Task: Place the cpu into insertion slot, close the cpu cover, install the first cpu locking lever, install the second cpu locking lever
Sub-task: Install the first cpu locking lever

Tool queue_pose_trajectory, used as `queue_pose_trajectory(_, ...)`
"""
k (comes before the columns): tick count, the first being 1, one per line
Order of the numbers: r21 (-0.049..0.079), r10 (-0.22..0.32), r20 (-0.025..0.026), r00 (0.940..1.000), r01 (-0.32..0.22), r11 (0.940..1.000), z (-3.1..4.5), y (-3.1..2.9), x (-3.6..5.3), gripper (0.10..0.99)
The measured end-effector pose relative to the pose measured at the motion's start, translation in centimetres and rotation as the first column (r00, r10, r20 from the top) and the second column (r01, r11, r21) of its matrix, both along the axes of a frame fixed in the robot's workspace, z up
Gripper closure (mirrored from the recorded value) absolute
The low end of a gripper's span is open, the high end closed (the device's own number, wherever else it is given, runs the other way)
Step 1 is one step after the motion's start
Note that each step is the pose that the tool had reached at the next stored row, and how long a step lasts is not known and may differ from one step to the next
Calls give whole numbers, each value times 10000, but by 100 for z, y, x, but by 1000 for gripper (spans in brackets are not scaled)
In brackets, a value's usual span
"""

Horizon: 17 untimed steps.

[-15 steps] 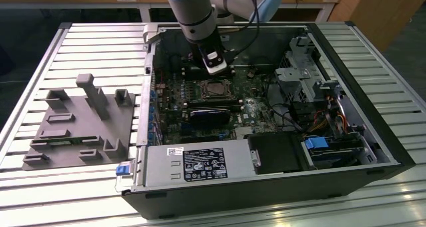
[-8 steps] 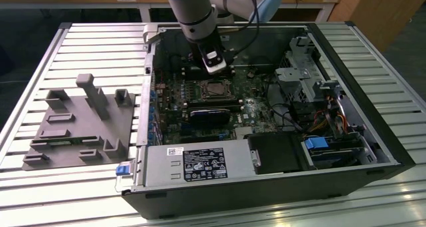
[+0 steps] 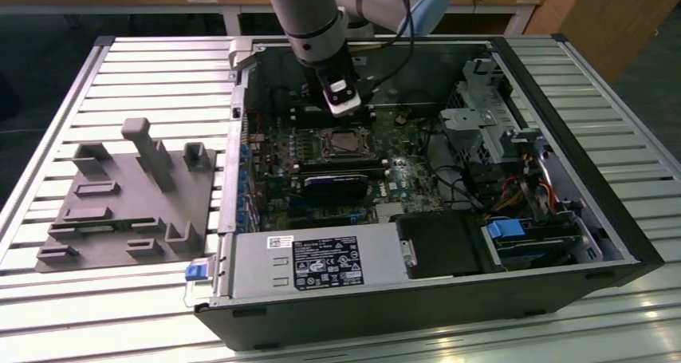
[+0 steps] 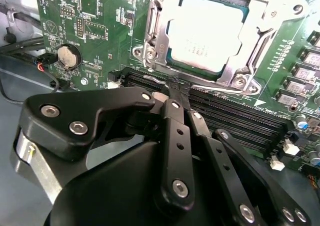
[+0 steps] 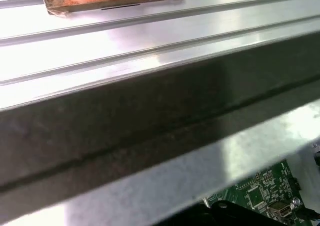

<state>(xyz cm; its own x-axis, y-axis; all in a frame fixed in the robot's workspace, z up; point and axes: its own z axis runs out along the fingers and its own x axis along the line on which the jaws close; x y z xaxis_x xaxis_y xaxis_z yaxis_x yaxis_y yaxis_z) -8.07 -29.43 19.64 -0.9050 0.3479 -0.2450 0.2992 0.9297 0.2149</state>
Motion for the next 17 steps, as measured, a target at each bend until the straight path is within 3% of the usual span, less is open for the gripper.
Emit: queue_pose_trajectory(17,-323,-204,4,9998,204,9993,-34,18,43,980)
